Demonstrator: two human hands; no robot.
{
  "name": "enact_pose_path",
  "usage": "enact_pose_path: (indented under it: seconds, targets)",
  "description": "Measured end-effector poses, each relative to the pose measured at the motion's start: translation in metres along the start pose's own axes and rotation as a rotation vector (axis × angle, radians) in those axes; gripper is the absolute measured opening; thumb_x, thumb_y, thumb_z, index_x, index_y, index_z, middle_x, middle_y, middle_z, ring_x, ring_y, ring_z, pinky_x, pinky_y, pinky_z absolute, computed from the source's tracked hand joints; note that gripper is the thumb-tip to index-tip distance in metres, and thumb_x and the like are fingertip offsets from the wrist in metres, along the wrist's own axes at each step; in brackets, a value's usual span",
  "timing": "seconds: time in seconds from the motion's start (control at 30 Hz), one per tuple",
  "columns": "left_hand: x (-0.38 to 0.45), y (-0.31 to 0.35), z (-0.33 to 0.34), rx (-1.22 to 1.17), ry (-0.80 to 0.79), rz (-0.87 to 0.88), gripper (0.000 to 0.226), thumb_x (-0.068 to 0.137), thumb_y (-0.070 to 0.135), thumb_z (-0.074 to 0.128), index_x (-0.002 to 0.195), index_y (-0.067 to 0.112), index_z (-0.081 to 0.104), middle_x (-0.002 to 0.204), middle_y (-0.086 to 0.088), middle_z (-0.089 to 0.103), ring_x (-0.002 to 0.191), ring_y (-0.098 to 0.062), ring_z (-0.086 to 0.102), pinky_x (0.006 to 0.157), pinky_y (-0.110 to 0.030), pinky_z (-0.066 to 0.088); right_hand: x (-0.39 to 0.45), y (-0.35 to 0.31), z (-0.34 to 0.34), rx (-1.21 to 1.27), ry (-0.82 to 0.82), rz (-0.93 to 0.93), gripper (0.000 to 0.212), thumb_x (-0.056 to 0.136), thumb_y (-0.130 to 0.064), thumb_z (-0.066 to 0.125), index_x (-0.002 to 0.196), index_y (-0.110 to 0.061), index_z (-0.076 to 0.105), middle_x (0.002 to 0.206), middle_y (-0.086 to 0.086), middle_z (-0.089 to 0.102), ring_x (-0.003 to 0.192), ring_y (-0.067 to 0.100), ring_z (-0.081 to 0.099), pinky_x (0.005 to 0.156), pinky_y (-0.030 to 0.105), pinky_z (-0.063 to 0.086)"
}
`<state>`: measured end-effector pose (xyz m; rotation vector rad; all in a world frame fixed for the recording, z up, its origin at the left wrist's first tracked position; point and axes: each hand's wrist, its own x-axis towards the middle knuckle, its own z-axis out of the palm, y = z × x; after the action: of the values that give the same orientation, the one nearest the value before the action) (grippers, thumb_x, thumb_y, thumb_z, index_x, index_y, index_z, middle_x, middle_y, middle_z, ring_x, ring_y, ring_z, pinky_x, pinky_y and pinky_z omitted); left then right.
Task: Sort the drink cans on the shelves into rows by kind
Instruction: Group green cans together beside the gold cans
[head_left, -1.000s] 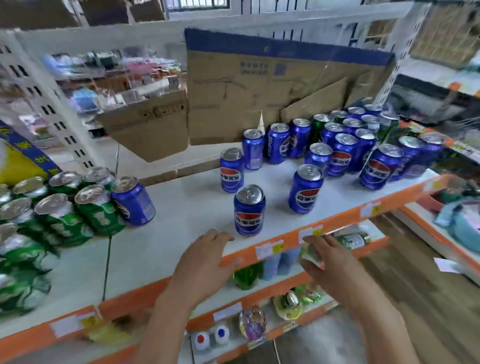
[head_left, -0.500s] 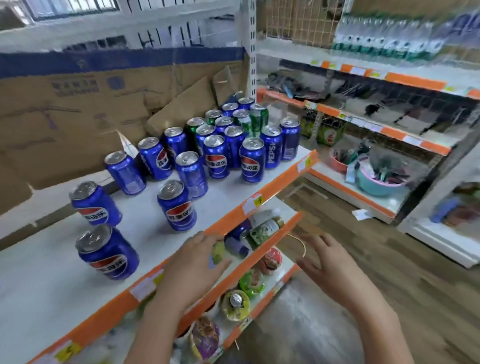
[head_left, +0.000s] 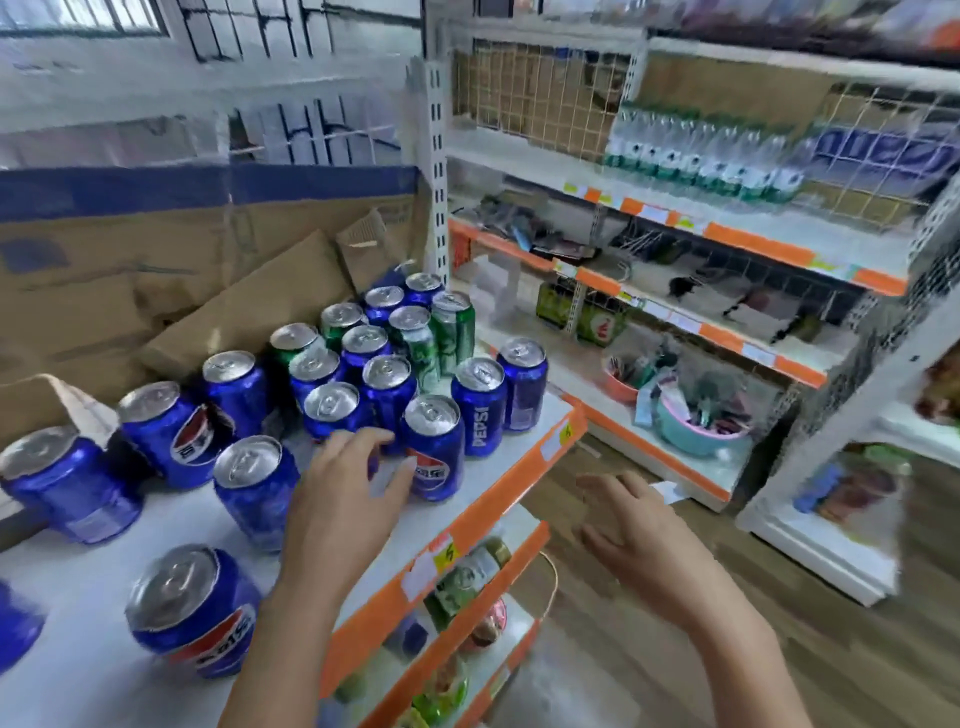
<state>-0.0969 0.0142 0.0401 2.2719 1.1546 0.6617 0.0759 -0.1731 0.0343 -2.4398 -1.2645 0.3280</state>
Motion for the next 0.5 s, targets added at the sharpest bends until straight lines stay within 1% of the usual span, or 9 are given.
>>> enact_pose_path:
  seconds: [0.1,0.17,0.23,0.3,0.37,0.43,0.5]
  targets:
    - [0.045,0.004,0.0,-0.011,0.086,0.012,0.03,0.086,0.035,0.062,0.111,0.02,0.061,0.108,0.0,0.059,0.1,-0.023,0.055,0.083,-0.037,0.047,0.06,-0.011,-0.019,0.006,0.038,-0.067,0.049,0.091,-0.03,0.056,0.137,-0.025,0.039,0.131,-0.005,0.041,0.122,0.015,0.043,0.088,0.02,0.033]
    - [0.077,0.009,-0.002,0.01,0.144,0.007,0.03,0.085,0.034,0.063,0.111,0.019,0.062,0.107,-0.003,0.06,0.102,-0.026,0.055,0.085,-0.038,0.046,0.098,-0.022,-0.03,-0.03,0.069,-0.174,0.049,0.091,-0.031,0.056,0.137,-0.024,0.04,0.13,-0.004,0.044,0.119,0.017,0.045,0.088,0.021,0.035]
    - [0.108,0.016,-0.003,0.044,0.147,-0.006,0.035,0.086,0.037,0.062,0.116,0.02,0.059,0.11,-0.003,0.06,0.105,-0.025,0.054,0.086,-0.039,0.045,0.131,-0.036,-0.043,-0.054,0.074,-0.256,0.048,0.091,-0.031,0.056,0.137,-0.023,0.04,0.131,-0.003,0.044,0.118,0.017,0.045,0.088,0.023,0.036]
    - [0.135,0.023,-0.001,0.089,0.091,-0.025,0.042,0.087,0.04,0.059,0.124,0.02,0.055,0.117,-0.004,0.057,0.111,-0.025,0.052,0.09,-0.04,0.043,0.163,-0.049,-0.057,-0.05,0.059,-0.321,0.048,0.092,-0.029,0.055,0.137,-0.022,0.04,0.132,-0.002,0.043,0.118,0.018,0.044,0.089,0.024,0.035]
    - [0.157,0.029,0.004,0.153,0.009,-0.033,0.048,0.089,0.041,0.056,0.131,0.019,0.047,0.124,-0.007,0.051,0.117,-0.027,0.047,0.093,-0.04,0.041,0.196,-0.059,-0.066,-0.051,0.044,-0.384,0.051,0.09,-0.026,0.058,0.137,-0.018,0.04,0.133,0.002,0.043,0.118,0.021,0.047,0.092,0.029,0.04]
    - [0.177,0.032,0.014,0.224,-0.077,-0.03,0.053,0.091,0.04,0.053,0.137,0.017,0.04,0.132,-0.009,0.044,0.123,-0.029,0.042,0.095,-0.039,0.037,0.231,-0.065,-0.067,-0.082,-0.018,-0.399,0.055,0.089,-0.024,0.061,0.138,-0.015,0.039,0.134,0.006,0.043,0.119,0.024,0.048,0.095,0.034,0.042]
    - [0.192,0.033,0.025,0.318,-0.163,-0.026,0.059,0.09,0.042,0.055,0.139,0.015,0.036,0.137,-0.01,0.04,0.125,-0.031,0.04,0.097,-0.038,0.035,0.268,-0.068,-0.059,-0.137,-0.098,-0.397,0.059,0.086,-0.029,0.064,0.136,-0.011,0.04,0.134,0.011,0.043,0.118,0.027,0.047,0.096,0.035,0.042]
